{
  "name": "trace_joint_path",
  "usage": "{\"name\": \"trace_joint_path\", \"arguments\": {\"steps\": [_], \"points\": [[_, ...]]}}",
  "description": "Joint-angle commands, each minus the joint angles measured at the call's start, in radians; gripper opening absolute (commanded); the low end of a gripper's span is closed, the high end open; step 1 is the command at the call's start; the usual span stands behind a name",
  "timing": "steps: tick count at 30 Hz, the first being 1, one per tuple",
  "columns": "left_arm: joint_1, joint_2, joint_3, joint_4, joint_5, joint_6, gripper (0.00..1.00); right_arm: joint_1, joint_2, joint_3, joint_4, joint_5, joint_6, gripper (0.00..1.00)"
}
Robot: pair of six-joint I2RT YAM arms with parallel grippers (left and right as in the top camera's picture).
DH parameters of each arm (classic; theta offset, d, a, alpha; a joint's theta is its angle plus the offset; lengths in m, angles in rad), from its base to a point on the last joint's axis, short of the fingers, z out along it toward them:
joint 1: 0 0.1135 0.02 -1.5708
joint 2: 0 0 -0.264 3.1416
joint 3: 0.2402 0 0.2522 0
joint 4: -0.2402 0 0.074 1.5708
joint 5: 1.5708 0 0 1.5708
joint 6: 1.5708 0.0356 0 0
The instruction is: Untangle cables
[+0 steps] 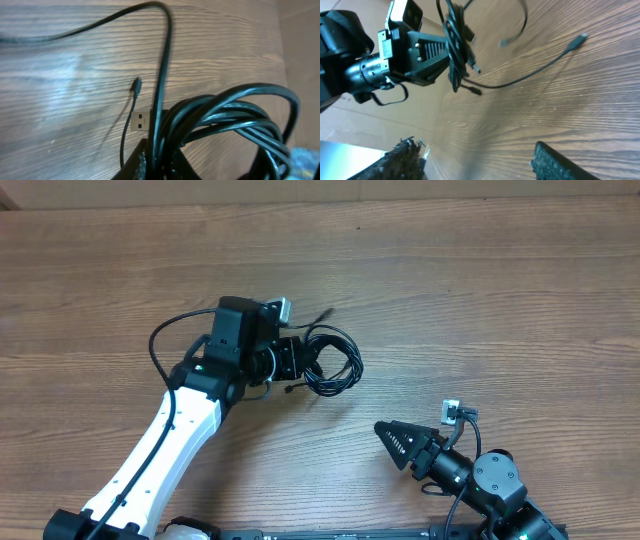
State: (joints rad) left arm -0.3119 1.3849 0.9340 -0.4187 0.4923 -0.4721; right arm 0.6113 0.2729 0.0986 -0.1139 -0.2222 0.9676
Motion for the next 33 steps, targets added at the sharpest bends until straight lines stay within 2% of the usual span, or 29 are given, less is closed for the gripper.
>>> {"name": "trace_joint_path", "arguments": {"steps": [1, 4, 6, 8, 10, 16, 20, 28, 29, 33], "points": [[0.004, 0.001, 0.017, -0.039, -0.030, -0.008, 0.11, 0.005, -0.006, 0.021, -0.007, 0.042, -0.003, 0.77], [0.004, 0.001, 0.017, -0.081, -0.028, -0.029, 0.06, 0.005, -0.006, 0.021, -0.008, 0.042, -0.003, 0.87], [0.004, 0.001, 0.017, -0.112, -0.028, -0.130, 0.07, 0.005, -0.006, 0.021, -0.008, 0.041, 0.010, 0.91], [0.004, 0.001, 0.017, -0.128, -0.023, -0.179, 0.08, 0.005, -0.006, 0.021, 0.000, 0.038, 0.014, 0.92], [0.004, 0.001, 0.017, -0.131, 0.014, -0.178, 0.05, 0.005, -0.006, 0.021, 0.018, 0.038, 0.054, 0.93], [0.003, 0.001, 0.017, -0.124, 0.200, -0.107, 0.04, 0.005, -0.006, 0.021, 0.070, 0.058, 0.057, 0.94], [-0.029, 0.001, 0.017, -0.124, 0.215, -0.073, 0.04, 0.005, -0.006, 0.021, 0.111, 0.065, 0.057, 0.93], [-0.142, 0.001, 0.017, -0.070, 0.200, -0.043, 0.05, 0.005, 0.026, 0.021, 0.156, 0.109, 0.058, 0.84], [-0.160, 0.001, 0.017, -0.054, 0.182, -0.043, 0.04, 0.005, 0.041, 0.021, 0.171, 0.109, 0.060, 0.79], [-0.196, 0.001, 0.017, -0.044, 0.147, -0.042, 0.05, 0.005, 0.093, 0.021, 0.192, 0.109, 0.114, 0.70]]}}
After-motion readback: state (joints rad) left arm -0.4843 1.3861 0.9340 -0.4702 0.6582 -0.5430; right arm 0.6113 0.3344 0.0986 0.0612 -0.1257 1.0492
